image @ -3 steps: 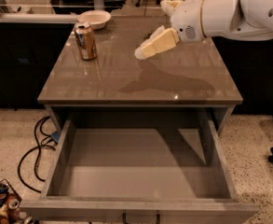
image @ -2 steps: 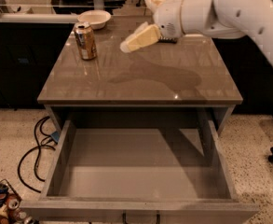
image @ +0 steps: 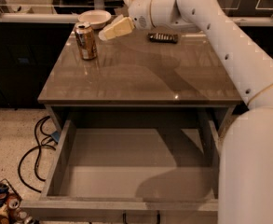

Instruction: Place orange can into top drawer

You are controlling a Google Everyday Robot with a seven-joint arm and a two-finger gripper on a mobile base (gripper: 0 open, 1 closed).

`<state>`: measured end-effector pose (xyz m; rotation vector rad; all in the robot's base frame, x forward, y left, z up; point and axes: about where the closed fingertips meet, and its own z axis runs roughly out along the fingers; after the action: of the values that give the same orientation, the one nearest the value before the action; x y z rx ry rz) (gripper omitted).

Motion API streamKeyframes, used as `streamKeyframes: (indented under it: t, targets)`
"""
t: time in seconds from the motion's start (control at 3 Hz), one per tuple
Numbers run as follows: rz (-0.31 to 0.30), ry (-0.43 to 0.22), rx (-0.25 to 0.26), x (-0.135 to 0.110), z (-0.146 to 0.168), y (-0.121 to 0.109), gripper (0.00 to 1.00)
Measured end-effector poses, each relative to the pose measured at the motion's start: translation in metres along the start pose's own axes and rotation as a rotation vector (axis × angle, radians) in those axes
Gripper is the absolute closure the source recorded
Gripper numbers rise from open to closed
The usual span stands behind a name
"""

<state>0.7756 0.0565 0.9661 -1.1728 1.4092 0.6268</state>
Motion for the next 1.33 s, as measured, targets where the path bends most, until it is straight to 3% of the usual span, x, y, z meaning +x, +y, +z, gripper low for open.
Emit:
streamKeyframes:
  t: [0.33,0.67,1.33]
  targets:
    - [0.054,0.042,0.005,0.005,0.036,-0.001,0.0]
    - [0.119,0.038,-0.017,0.022,0.059,0.015,0.0]
    - [0.182,-0.103,-0.045,0.034,0.089,0.029,0.0]
